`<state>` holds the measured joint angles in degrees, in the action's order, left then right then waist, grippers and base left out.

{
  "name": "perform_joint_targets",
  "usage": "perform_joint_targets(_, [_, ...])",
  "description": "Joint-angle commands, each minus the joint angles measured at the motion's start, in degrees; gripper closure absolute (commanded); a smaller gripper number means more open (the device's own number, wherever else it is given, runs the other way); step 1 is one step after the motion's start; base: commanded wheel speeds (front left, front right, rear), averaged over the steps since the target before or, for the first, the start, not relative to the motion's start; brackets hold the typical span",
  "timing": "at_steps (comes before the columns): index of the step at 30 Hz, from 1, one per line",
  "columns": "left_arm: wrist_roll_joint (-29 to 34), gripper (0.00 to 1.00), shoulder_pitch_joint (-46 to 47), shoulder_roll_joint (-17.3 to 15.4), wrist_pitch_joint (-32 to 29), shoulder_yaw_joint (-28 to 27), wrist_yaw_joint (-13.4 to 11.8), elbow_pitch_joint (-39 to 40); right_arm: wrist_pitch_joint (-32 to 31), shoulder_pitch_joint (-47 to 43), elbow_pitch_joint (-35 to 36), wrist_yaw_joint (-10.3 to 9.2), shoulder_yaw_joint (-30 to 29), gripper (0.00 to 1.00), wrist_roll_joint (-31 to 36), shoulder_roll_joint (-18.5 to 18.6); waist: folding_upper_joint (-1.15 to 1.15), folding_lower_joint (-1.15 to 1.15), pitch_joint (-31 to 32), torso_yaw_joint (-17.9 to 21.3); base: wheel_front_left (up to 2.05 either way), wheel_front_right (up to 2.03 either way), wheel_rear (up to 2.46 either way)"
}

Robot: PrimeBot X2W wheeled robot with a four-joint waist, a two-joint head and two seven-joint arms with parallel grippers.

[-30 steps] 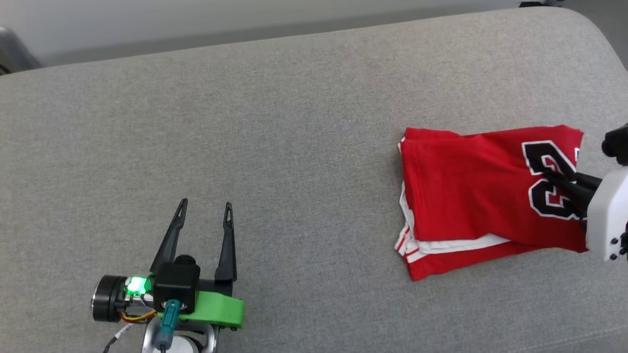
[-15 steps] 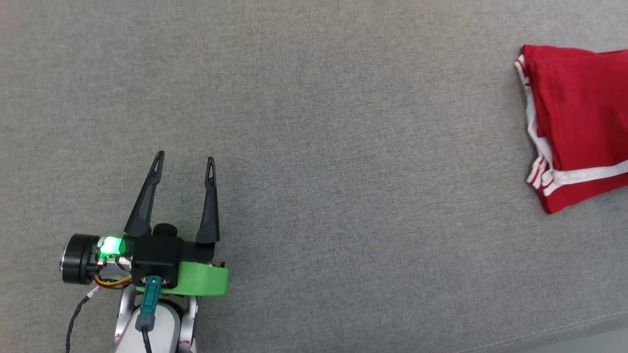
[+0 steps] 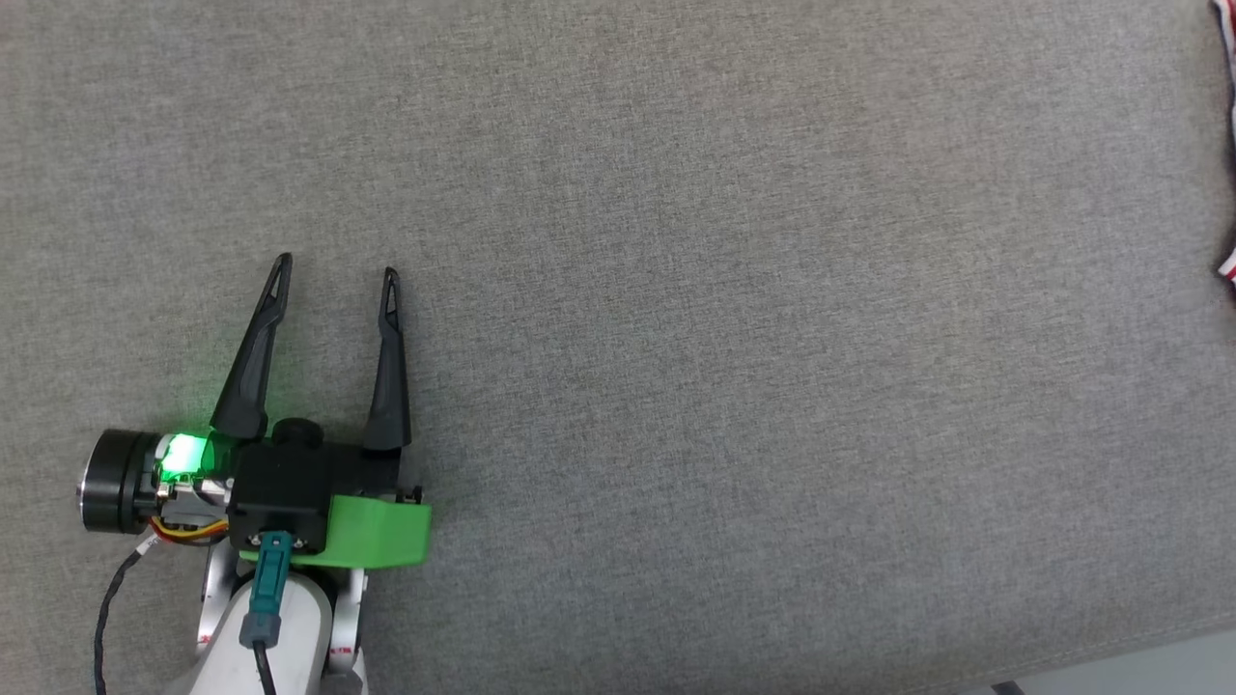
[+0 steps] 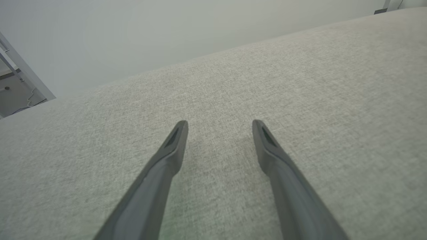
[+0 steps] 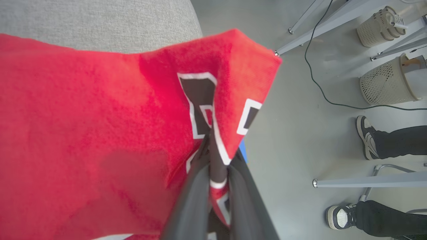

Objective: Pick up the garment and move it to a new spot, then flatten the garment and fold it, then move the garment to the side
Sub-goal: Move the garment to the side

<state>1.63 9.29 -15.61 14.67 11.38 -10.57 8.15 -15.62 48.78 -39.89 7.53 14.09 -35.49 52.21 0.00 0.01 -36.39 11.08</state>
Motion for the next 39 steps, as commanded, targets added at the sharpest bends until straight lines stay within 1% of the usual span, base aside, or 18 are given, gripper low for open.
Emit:
perform_joint_targets(1, [0.07,0.00,0.97,-0.63,0.33,-0.11,-0.45,-0.28,0.70,1.11,-1.31,-0.04,0.16,1.00,0.31,-0.36,0.00,-0.01,-0.35,-0.02,0.00,0.00,0.00])
perform_joint_targets(3, [-0.03,0.00,0.96,-0.74,0.33,-0.08,-0.79,-0.30,1.42,1.79,-3.40,-0.04,0.58,1.00,-0.22,-0.98,0.00,-0.01,-0.11,0.03,0.00,0.00,0.00])
perform_joint_targets(4, [-0.15,0.00,0.88,-0.74,0.33,-0.04,-0.98,-0.38,2.18,2.24,-4.62,-0.04,0.65,0.87,-0.33,-1.21,0.00,-0.01,0.20,0.05,0.00,0.00,0.00])
perform_joint_targets(5, [-0.24,0.00,0.82,-0.74,0.33,0.01,-1.09,-0.47,3.06,2.64,-5.60,-0.04,0.66,0.00,-0.17,-1.26,0.00,-0.01,0.45,0.05,0.00,0.00,0.00])
perform_joint_targets(8, [-0.63,0.00,0.46,-0.62,0.33,0.31,-1.41,-1.00,5.73,3.62,-8.16,-0.04,1.35,0.00,0.69,-1.63,0.00,-0.01,2.18,-0.07,0.00,0.00,0.00])
perform_joint_targets(13, [-1.49,0.00,-0.30,0.25,0.33,1.11,-1.79,-1.86,11.93,4.51,-9.78,-0.04,1.99,0.00,1.85,-1.01,0.00,-0.01,6.79,-1.02,0.00,0.00,0.00])
perform_joint_targets(17, [-2.50,0.00,-1.96,1.24,0.33,1.29,-2.26,-2.67,19.78,3.89,-8.66,-0.04,2.43,0.00,3.76,-0.95,0.00,-0.01,11.00,-2.06,0.00,0.00,0.00])
perform_joint_targets(20, [-3.50,0.00,-3.72,1.92,0.33,0.92,-2.45,-3.08,27.04,3.41,-6.97,-0.04,1.40,0.00,6.38,-2.39,0.00,-0.01,13.84,-2.88,0.00,0.00,0.00])
perform_joint_targets(21, [-3.82,0.00,-4.21,2.12,0.33,0.72,-2.46,-3.18,28.33,3.30,-6.38,-0.04,0.66,0.00,7.18,-3.23,0.00,-0.01,14.62,-3.15,0.00,0.00,0.00])
perform_joint_targets(25, [-4.73,0.00,-5.98,2.68,0.33,-0.19,-2.14,-3.75,30.48,1.12,-1.08,-0.04,-2.55,0.00,12.29,-8.54,0.00,-0.01,17.57,-4.36,0.00,0.00,0.00])
perform_joint_targets(27, [-4.99,0.00,-6.54,3.02,0.33,-0.46,-1.77,-4.19,30.56,-0.59,4.41,-0.04,-5.79,0.00,15.05,-12.06,0.00,-0.01,18.99,-5.19,0.00,0.00,0.00])
perform_joint_targets(29, [-5.21,0.00,-7.07,3.48,0.33,-0.76,-1.47,-4.53,30.58,-3.56,10.70,-0.04,-9.19,0.00,17.91,-16.59,0.00,-0.01,20.32,-6.12,0.00,0.00,0.00])
perform_joint_targets(31, [-5.27,0.00,-7.62,3.94,0.33,-0.90,-1.04,-4.89,30.59,-8.15,17.68,-0.04,-11.77,0.00,20.71,-21.17,0.00,-0.01,21.68,-7.19,0.00,0.00,0.00])
perform_joint_targets(33, [-5.36,0.00,-8.10,4.39,0.33,-0.98,-0.60,-5.24,30.60,-12.44,23.52,-0.04,-12.98,0.00,23.53,-25.14,0.00,-0.01,22.82,-8.17,0.00,0.00,0.00])
perform_joint_targets(35, [-5.42,0.00,-8.56,4.77,0.33,-1.21,-0.24,-5.64,30.60,-16.92,28.45,-0.04,-14.23,0.00,25.11,-29.13,0.00,-0.01,23.88,-8.94,0.00,0.00,0.00])
perform_joint_targets(37, [-5.53,0.00,-8.95,5.25,0.33,-1.60,-0.04,-5.92,30.60,-21.29,32.90,-0.04,-14.85,0.00,26.59,-32.32,0.00,-0.01,24.84,-9.67,0.00,0.00,0.00])
perform_joint_targets(39, [-5.57,0.00,-9.44,5.64,0.33,-1.96,0.24,-6.28,30.61,-25.65,35.83,-0.04,-15.34,0.00,27.32,-35.17,0.00,-0.01,25.81,-10.21,0.00,0.00,0.00])
